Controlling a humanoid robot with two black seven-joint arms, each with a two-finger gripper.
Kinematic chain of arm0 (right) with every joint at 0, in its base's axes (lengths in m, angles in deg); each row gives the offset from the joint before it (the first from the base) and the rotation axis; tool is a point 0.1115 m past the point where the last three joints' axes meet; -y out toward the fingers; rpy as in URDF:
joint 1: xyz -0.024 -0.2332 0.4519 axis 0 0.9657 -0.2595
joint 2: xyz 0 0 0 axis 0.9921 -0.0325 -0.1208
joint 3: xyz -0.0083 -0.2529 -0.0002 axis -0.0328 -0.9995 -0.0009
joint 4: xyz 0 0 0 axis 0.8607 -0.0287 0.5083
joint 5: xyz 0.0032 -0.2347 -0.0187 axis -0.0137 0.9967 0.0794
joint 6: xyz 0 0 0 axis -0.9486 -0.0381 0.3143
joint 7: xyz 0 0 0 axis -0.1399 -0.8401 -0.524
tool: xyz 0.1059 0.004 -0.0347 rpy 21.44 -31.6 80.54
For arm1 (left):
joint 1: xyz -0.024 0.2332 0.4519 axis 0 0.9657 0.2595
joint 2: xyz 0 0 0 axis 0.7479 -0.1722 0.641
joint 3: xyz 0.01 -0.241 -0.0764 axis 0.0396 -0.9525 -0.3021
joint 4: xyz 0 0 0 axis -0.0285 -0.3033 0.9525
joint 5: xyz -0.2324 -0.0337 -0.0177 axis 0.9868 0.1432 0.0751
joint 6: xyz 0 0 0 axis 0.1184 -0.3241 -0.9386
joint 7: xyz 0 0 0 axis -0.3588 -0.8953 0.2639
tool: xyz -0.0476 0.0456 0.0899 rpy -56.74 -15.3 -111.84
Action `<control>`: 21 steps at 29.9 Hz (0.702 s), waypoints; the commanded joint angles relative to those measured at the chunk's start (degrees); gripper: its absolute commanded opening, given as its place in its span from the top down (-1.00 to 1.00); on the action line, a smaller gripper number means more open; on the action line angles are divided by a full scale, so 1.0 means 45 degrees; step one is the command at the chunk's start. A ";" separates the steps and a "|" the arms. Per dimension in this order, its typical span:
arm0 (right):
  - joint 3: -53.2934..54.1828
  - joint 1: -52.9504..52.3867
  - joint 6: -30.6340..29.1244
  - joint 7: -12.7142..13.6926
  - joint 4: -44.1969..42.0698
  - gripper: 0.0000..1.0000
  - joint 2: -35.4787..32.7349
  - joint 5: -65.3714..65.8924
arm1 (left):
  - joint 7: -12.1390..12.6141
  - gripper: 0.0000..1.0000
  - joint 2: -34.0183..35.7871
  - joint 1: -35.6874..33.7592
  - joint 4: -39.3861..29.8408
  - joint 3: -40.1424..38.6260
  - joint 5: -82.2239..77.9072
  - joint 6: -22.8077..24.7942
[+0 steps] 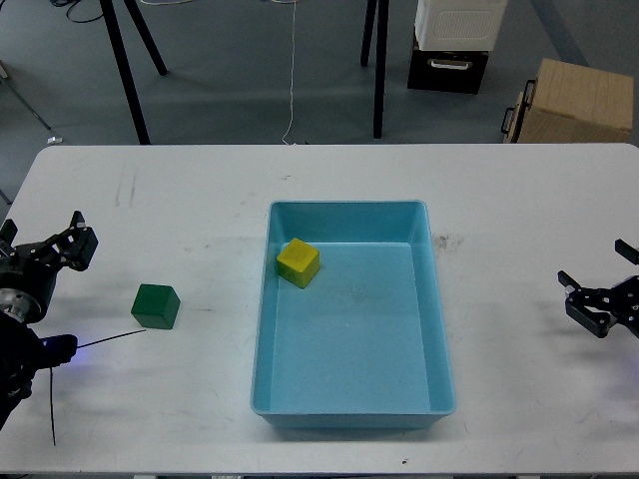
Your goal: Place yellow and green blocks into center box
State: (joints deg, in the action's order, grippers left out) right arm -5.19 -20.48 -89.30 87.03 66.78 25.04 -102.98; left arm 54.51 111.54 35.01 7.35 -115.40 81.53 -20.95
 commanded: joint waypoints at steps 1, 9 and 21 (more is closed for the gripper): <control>0.0282 -0.0073 0.0002 -0.0053 -0.0240 -0.99 0.0117 -0.0472 | 0.0001 -1.00 -0.0019 0.0017 -0.0001 -0.0020 -0.0002 0.0038; 0.1688 -0.0053 0.0002 -0.0034 -0.0964 -0.99 0.1854 -0.1333 | 0.0001 -1.00 -0.0039 0.0017 -0.0001 -0.0020 0.0018 0.0038; 0.3096 0.0161 0.0002 -0.0014 -0.0964 -1.00 0.2794 -0.1255 | -0.0019 -1.00 -0.0019 0.0036 -0.0001 -0.0059 0.0037 0.0310</control>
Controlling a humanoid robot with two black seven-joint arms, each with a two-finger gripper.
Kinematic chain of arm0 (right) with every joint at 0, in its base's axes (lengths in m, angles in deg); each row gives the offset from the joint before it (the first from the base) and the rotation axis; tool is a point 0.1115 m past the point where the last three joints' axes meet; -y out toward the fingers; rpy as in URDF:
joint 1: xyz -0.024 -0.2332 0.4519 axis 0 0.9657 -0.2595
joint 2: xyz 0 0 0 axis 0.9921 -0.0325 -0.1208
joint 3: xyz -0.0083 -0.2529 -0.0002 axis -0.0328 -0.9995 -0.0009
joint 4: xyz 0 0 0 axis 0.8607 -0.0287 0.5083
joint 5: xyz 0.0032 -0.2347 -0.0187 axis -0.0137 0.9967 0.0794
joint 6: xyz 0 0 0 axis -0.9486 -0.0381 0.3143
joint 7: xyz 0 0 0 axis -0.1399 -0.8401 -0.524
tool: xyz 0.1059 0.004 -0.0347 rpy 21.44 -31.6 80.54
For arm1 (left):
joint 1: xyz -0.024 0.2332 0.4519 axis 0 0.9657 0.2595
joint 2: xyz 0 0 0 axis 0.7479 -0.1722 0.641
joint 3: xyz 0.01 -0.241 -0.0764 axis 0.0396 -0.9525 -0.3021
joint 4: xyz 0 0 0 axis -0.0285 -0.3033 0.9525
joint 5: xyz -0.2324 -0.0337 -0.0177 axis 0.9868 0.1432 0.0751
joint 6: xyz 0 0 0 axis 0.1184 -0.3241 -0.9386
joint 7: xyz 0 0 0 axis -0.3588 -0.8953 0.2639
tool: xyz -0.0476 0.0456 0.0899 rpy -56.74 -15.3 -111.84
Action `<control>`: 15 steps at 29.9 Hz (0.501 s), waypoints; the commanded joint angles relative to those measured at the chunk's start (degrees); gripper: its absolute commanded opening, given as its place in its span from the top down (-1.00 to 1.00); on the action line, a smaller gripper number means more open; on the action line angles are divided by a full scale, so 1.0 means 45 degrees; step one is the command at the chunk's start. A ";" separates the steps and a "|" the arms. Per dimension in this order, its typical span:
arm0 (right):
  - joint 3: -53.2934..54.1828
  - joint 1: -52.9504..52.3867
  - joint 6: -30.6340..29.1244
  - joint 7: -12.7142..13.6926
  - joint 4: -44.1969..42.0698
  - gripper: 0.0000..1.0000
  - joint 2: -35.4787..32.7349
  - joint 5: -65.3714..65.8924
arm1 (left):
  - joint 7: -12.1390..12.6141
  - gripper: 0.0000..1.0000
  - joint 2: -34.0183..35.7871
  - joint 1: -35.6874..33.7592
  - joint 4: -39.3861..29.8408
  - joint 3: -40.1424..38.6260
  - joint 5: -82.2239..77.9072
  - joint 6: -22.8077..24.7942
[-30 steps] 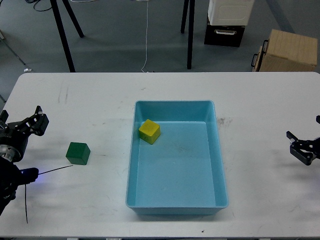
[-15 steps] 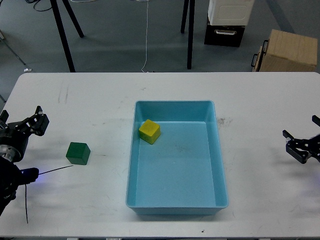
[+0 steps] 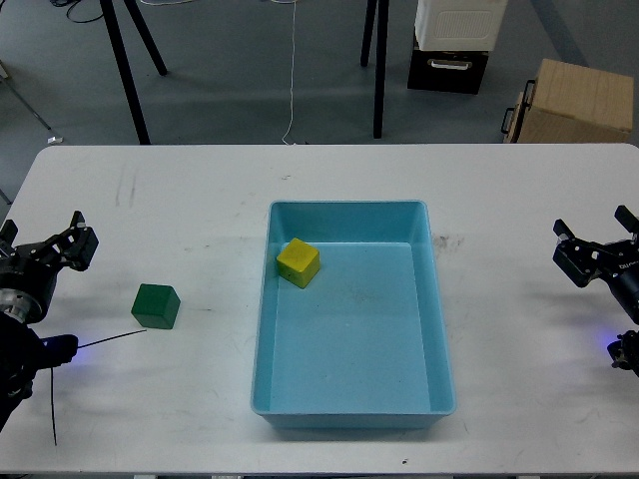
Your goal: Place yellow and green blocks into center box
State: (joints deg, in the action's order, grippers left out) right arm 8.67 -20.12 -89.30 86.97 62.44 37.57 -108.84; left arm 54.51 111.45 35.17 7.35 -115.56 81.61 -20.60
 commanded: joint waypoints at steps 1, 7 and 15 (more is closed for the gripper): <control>0.0034 0.0158 0.0001 0.0001 0.0002 -0.99 0.0011 0.0067 | -0.0058 -1.00 0.0000 0.0001 0.0000 -0.0022 0.0037 0.0428; 0.0034 0.0354 0.0001 0.0001 0.0021 -1.00 -0.0028 0.0223 | -0.0583 -1.00 -0.0214 0.0059 0.0000 -0.0042 0.0057 0.0528; 0.0014 0.0354 0.0001 -0.0019 0.0002 -0.99 -0.0028 0.0243 | -0.0822 -1.00 0.0485 0.0333 -0.0292 0.0133 -0.0195 -0.0544</control>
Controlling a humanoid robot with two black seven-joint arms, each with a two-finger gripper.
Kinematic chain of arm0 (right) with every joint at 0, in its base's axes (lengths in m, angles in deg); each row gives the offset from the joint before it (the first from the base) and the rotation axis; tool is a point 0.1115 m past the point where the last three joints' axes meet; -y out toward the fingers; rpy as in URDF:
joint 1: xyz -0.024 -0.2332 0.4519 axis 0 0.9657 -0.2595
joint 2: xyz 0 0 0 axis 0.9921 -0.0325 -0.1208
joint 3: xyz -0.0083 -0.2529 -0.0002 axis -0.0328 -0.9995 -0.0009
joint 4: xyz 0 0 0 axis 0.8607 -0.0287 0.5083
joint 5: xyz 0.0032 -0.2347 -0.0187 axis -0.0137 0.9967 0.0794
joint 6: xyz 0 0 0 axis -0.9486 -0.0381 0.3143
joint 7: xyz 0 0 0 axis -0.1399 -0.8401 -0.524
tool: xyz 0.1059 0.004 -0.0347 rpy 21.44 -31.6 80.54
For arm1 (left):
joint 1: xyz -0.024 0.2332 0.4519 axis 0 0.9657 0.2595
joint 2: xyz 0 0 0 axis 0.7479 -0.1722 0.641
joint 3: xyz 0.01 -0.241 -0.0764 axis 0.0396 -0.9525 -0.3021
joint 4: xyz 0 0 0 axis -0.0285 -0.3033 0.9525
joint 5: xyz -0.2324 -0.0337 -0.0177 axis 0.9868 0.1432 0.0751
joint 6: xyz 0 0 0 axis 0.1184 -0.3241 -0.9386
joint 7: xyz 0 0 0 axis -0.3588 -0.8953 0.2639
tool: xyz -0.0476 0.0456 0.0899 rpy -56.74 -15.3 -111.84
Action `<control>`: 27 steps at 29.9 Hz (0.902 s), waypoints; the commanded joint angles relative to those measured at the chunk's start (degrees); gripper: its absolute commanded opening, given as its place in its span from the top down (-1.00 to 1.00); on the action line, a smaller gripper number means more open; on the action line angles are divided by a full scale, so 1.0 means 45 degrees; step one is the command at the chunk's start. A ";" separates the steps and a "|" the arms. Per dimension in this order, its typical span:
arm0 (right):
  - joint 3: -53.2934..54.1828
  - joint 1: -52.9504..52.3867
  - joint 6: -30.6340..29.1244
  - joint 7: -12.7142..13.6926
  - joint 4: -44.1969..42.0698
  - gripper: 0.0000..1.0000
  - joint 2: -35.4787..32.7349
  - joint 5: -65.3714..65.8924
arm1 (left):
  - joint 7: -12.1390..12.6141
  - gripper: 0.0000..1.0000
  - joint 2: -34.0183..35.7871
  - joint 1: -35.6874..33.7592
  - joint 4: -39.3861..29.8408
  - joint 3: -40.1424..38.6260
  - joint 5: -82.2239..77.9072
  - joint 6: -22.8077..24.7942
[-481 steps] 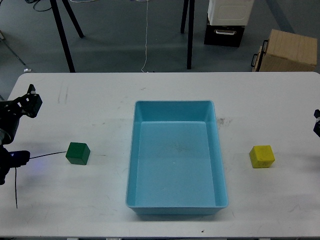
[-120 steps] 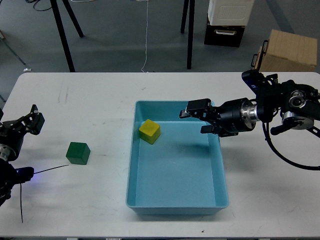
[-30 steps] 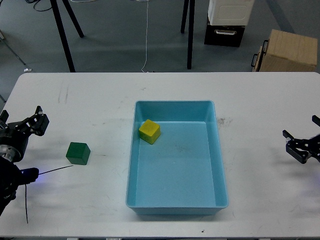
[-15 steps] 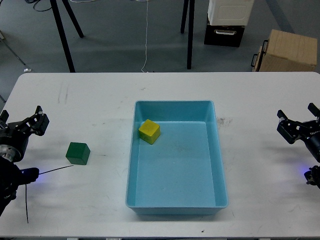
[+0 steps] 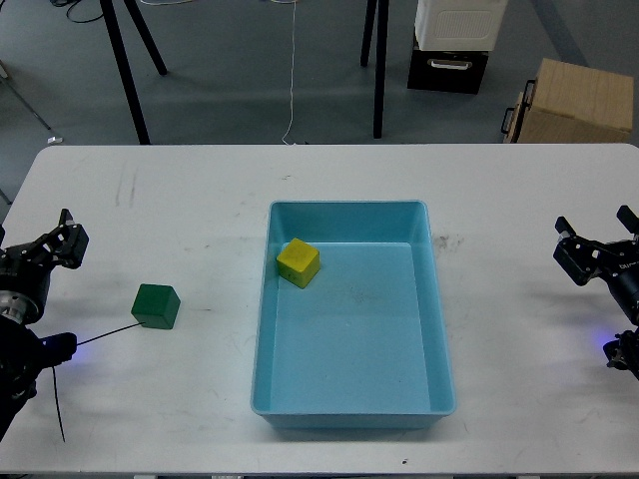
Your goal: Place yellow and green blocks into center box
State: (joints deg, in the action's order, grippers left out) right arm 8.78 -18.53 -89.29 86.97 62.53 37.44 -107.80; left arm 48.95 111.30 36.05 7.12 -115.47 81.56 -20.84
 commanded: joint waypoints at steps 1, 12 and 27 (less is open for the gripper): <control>-0.0009 0.0001 0.0000 -0.0001 -0.0039 -1.00 -0.0001 0.0011 | 0.0762 -1.00 0.0967 0.0136 -0.0475 0.0422 -0.0418 -0.0707; 0.0030 0.0099 0.0000 -0.0040 -0.0215 -0.99 -0.0001 0.0363 | 0.1860 -1.00 0.7255 -0.0136 -0.3932 0.2806 -0.4162 0.0582; 0.0030 0.0235 0.0000 -0.0040 -0.0410 -1.00 0.0019 0.0460 | 0.1606 -1.00 0.9956 -0.1638 -0.5575 0.4895 -1.4636 -0.1234</control>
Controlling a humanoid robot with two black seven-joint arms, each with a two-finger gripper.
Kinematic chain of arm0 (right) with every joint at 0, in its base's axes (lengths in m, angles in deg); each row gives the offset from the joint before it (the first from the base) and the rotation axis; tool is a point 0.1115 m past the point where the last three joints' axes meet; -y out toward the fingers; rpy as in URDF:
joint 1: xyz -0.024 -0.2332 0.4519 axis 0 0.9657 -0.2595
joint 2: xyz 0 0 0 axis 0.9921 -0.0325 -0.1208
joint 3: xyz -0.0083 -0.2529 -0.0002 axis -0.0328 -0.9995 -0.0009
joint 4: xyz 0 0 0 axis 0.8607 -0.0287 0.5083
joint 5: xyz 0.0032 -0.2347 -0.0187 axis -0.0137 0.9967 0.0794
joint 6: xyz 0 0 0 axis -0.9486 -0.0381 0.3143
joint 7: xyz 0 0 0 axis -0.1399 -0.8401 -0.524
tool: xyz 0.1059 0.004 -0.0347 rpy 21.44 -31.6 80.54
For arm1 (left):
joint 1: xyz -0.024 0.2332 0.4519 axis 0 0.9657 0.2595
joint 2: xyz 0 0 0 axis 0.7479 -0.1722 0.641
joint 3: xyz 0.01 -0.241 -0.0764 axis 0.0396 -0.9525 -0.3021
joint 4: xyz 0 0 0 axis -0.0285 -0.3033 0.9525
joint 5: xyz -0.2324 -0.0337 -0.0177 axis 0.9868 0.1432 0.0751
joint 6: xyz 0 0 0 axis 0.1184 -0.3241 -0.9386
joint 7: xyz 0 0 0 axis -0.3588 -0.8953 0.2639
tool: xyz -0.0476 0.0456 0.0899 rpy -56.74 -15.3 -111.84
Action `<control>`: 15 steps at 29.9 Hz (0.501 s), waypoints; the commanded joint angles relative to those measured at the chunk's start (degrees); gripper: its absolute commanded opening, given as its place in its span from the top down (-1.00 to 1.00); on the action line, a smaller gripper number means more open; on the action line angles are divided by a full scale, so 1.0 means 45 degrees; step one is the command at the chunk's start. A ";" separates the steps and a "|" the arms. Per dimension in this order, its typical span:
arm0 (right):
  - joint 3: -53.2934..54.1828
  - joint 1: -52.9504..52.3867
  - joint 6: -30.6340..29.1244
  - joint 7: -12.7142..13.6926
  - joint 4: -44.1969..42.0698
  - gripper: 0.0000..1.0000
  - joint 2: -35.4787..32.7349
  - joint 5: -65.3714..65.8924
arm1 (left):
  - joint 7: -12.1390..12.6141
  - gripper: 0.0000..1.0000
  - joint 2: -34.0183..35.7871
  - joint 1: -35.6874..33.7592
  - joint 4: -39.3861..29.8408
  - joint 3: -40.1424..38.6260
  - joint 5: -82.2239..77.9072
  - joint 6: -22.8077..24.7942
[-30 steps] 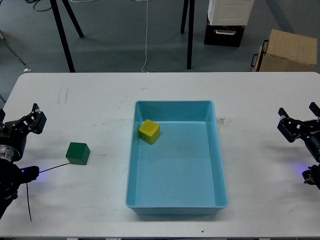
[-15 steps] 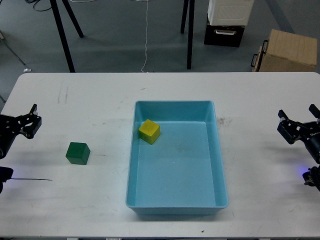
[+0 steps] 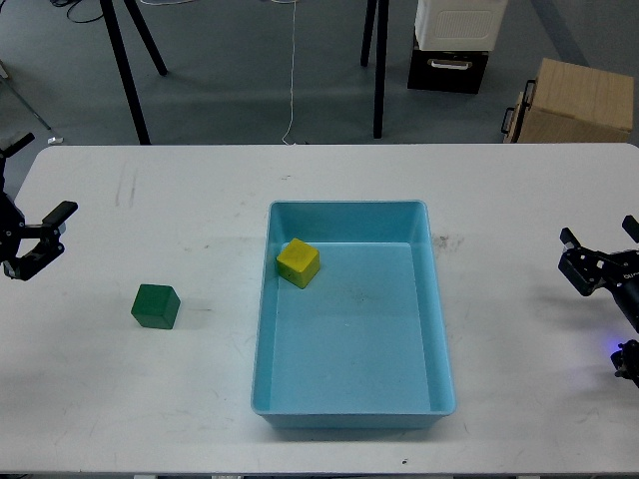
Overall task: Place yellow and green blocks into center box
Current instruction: 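Move the left gripper toward the green cube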
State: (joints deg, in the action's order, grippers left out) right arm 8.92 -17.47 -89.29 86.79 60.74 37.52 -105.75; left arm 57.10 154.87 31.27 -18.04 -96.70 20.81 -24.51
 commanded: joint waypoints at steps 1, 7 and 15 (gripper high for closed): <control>0.0000 0.0000 -0.0001 0.0000 0.0008 -0.99 0.0001 0.0005 | -0.0223 -1.00 0.0274 -0.0791 0.0054 0.1037 -0.1254 -0.0671; -0.0039 0.0000 -0.0001 0.0000 0.0008 -1.00 0.0001 0.0024 | -0.0202 -1.00 -0.0309 -0.1866 0.0678 0.2387 -0.1372 -0.1143; -0.0020 0.0020 -0.0001 0.0000 0.0008 -1.00 -0.0096 0.0142 | -0.1434 -1.00 -0.2145 -0.2063 0.0875 0.2504 -0.3460 -0.1065</control>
State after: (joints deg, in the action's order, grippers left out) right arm 8.79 -17.44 -89.29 86.79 60.84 37.35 -105.13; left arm 51.96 148.05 21.75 -13.73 -85.82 9.51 -29.49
